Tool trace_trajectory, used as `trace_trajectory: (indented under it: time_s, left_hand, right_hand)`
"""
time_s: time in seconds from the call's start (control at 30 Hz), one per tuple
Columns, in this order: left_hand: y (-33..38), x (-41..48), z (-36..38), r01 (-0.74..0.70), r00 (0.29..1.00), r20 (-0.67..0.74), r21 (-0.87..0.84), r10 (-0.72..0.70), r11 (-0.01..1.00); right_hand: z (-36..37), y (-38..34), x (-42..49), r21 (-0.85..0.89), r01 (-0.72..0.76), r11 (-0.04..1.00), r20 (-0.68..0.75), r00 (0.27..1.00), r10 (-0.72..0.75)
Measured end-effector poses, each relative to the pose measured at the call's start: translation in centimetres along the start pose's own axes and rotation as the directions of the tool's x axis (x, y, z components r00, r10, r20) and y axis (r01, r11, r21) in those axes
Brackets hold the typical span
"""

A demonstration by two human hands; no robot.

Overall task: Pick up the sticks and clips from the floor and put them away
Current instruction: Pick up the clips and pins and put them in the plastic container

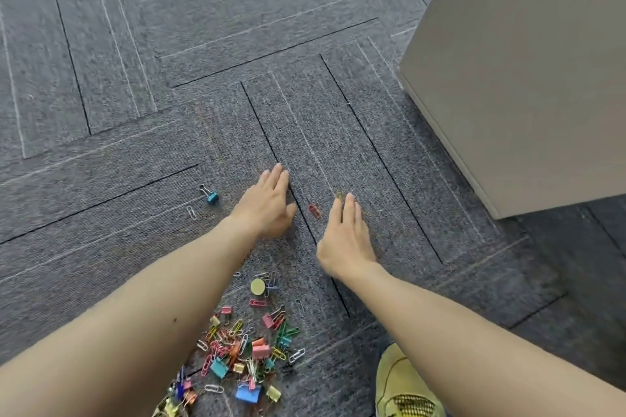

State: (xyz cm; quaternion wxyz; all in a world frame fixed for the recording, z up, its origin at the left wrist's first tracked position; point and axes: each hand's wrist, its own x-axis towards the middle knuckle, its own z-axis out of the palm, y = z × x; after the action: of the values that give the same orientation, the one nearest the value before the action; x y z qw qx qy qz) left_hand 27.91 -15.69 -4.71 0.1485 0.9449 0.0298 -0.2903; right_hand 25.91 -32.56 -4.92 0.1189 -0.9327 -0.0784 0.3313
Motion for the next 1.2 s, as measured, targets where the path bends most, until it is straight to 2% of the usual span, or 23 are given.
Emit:
trace_trajectory:
  time_s: [0.07,0.2,0.3,0.4,0.47,0.53,0.57,0.63,0.7,0.8,0.9,1.03,1.2]
  left_hand:
    - [-0.2,-0.3,0.9,-0.042,0.999,-0.023,0.034,0.043,0.999]
    - [-1.4,-2.7,2.3,-0.267,0.962,-0.018,0.169,0.274,0.949]
    - [-2.7,-4.4,3.2,-0.368,0.93,0.043,0.149,0.366,0.918]
    - [-4.5,-6.2,2.9,-0.458,0.889,0.07,0.105,0.453,0.883]
    - [-5.8,-7.2,2.2,-0.418,0.902,-0.085,0.079,0.424,0.905]
    - [-7.3,-7.5,1.6,-0.219,0.937,-0.278,0.007,0.212,0.976]
    - [-8.0,-7.3,1.3,-0.092,0.942,-0.329,-0.048,0.071,0.995]
    - [-9.3,-6.3,1.0,0.12,0.937,-0.317,-0.109,-0.149,0.987]
    - [-9.9,-5.5,1.1,0.2,0.943,-0.248,-0.111,-0.222,0.974]
    - [-9.7,-5.1,2.0,0.183,0.968,-0.154,-0.117,-0.199,0.976]
    - [-9.2,-6.4,3.6,0.099,0.981,-0.157,-0.092,-0.112,0.991]
    - [-8.7,-9.3,5.3,-0.078,0.993,-0.089,-0.001,0.077,0.997]
    - [-8.5,-12.2,6.8,-0.21,0.977,0.035,0.025,0.209,0.977]
  right_hand:
    - [-0.1,-0.3,0.4,0.005,0.029,1.0,-0.019,0.999,-0.028]
    - [0.1,-0.7,0.4,-0.044,0.219,0.975,0.028,0.976,-0.218]
    - [0.7,-1.1,-0.2,-0.048,0.33,0.943,0.08,0.942,-0.326]
    - [1.4,-1.4,-1.0,-0.005,0.465,0.885,0.147,0.876,-0.459]
    - [1.7,-1.5,-1.8,-0.002,0.536,0.844,0.146,0.835,-0.53]
    - [2.2,-1.4,-2.4,-0.074,0.505,0.86,0.024,0.863,-0.505]
    - [2.3,-1.2,-2.7,-0.104,0.412,0.905,-0.055,0.906,-0.419]
    - [2.2,-0.8,-3.0,-0.098,0.164,0.982,-0.127,0.976,-0.176]
    - [2.1,-0.3,-3.3,-0.074,0.028,0.997,-0.079,0.996,-0.034]
    - [2.6,0.0,-3.6,-0.067,0.075,0.995,-0.013,0.997,-0.076]
    - [3.1,-0.7,-3.6,-0.032,0.193,0.981,0.033,0.981,-0.192]
    - [3.3,-2.7,-3.2,-0.022,0.349,0.937,0.1,0.933,-0.345]
    - [3.8,-5.4,-2.8,-0.014,0.491,0.871,0.196,0.856,-0.479]
